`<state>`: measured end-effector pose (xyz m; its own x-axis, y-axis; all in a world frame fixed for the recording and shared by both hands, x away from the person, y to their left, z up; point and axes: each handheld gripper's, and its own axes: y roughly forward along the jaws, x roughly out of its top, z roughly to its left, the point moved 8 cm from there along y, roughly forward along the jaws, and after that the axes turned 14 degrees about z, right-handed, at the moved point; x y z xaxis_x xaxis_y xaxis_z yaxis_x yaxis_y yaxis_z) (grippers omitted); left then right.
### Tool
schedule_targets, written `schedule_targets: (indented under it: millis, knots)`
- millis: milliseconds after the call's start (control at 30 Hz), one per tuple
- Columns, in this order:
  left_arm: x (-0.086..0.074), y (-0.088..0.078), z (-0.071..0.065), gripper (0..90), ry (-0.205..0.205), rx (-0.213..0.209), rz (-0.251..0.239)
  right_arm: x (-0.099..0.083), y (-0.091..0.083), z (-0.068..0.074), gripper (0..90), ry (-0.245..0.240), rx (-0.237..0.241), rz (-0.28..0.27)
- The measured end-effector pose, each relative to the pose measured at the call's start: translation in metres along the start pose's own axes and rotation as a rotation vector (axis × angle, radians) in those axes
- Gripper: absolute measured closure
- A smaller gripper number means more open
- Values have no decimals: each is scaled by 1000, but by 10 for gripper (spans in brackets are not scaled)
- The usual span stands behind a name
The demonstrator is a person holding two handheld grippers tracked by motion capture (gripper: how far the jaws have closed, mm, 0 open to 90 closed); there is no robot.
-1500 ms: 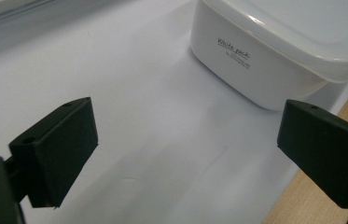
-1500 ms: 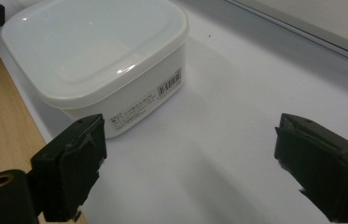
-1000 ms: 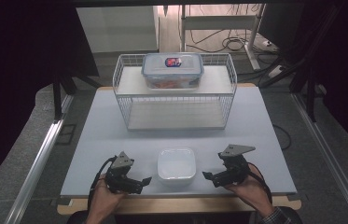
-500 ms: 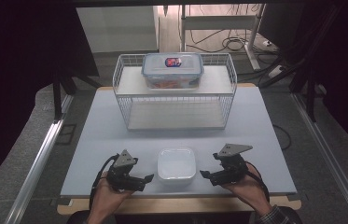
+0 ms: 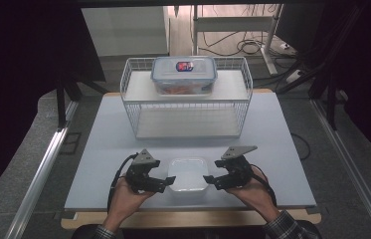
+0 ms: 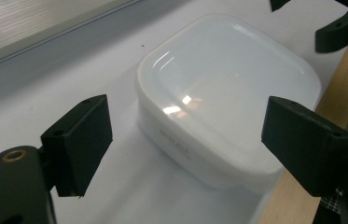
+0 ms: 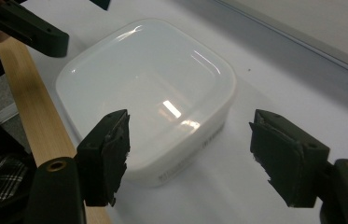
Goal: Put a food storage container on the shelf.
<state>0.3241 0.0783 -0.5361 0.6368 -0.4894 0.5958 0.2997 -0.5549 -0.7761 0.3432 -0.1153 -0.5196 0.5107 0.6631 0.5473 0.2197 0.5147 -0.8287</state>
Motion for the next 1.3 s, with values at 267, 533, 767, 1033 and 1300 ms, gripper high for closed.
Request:
schedule_targets:
  millis: [267, 533, 767, 1033, 1300]
  knots:
    - [-1, 24, -6, 102, -16, -101, 47, 1, 22, 3, 215, 27, 57, 64]
    - [-11, 19, -13, 197, -62, -173, 71, -5, 23, 8, 272, 100, 153, 98]
    - [-15, 6, -10, 446, -104, -171, 49, -8, 14, 8, 456, 145, 128, 85]
    - [-13, 0, -8, 636, -164, -178, 13, -8, 3, 5, 643, 255, 148, 70]
    - [-10, -5, -5, 754, -204, -130, -36, -5, -3, 1, 778, 292, 140, 4]
